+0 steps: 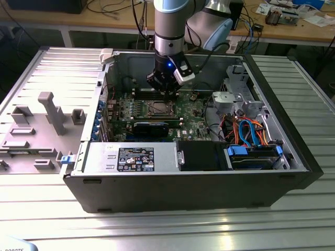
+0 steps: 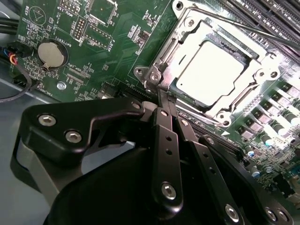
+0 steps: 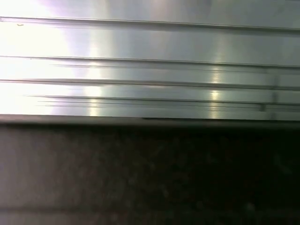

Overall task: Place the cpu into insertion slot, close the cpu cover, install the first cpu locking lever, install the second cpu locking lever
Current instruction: 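Install the first cpu locking lever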

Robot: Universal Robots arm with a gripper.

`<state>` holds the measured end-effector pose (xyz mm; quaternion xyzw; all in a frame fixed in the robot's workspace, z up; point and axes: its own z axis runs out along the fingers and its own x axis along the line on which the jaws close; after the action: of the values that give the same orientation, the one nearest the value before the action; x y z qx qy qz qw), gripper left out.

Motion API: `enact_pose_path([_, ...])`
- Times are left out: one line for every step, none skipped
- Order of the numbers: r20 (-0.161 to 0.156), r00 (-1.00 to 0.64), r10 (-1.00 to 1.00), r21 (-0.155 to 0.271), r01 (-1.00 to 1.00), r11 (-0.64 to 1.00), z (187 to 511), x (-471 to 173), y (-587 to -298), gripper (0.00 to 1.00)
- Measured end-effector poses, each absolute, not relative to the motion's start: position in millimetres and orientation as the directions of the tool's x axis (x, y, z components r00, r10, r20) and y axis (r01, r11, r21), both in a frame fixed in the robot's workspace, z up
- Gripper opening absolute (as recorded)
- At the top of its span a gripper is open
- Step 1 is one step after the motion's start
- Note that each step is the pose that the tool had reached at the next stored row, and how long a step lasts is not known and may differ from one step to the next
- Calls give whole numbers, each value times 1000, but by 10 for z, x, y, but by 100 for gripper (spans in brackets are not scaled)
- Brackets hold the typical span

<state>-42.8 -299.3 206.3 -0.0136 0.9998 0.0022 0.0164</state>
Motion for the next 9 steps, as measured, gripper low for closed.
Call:
enact_pose_path([-33, -999, -27, 3, -27, 1000, 2063, -428, -3002, 11])
enact_pose_path([-33, -999, -27, 0, -27, 1000, 2063, -428, -3007, 11])
enact_pose_path([-33, -999, -27, -3, -27, 1000, 2064, -428, -3010, 11])
enact_pose_path([-32, -999, -27, -4, -27, 1000, 2064, -428, -3011, 11])
enact_pose_path([-33, -999, -28, -4, -27, 1000, 2064, -428, -3010, 11])
enact_pose_path([-33, -999, -27, -5, -27, 1000, 2081, -428, -3010, 11])
enact_pose_path([-33, -999, -27, -5, -27, 1000, 2097, -428, -3010, 11])
enact_pose_path([-33, -999, -27, -5, -27, 1000, 2107, -428, -3010, 11])
enact_pose_path([-33, -999, -27, -5, -27, 1000, 2110, -428, -3010, 11])
